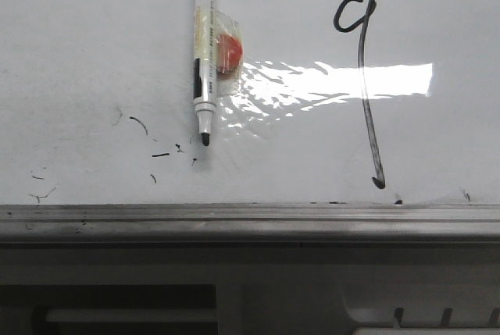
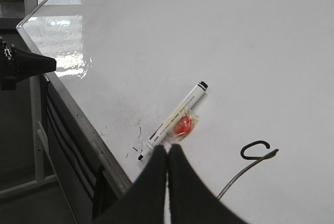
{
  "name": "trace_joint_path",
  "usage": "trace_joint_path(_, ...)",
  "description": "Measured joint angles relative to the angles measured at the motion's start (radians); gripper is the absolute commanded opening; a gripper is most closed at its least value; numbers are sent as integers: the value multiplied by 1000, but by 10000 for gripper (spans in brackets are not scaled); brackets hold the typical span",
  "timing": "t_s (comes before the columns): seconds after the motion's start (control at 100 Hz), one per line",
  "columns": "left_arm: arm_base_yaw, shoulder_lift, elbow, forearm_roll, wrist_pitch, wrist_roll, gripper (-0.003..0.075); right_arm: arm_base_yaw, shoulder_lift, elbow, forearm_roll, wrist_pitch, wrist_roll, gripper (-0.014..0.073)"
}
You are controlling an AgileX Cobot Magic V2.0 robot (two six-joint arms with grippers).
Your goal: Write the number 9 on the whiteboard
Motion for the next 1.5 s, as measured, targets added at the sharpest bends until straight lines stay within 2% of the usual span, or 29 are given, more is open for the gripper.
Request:
trace_joint_path(0.35,1,0,0,0,138,-6,-18,0,0,0,0,0,0,-74)
trace_joint_path(1.5,1,0,0,0,140,-8,-18,0,0,7,0,14,0,-74)
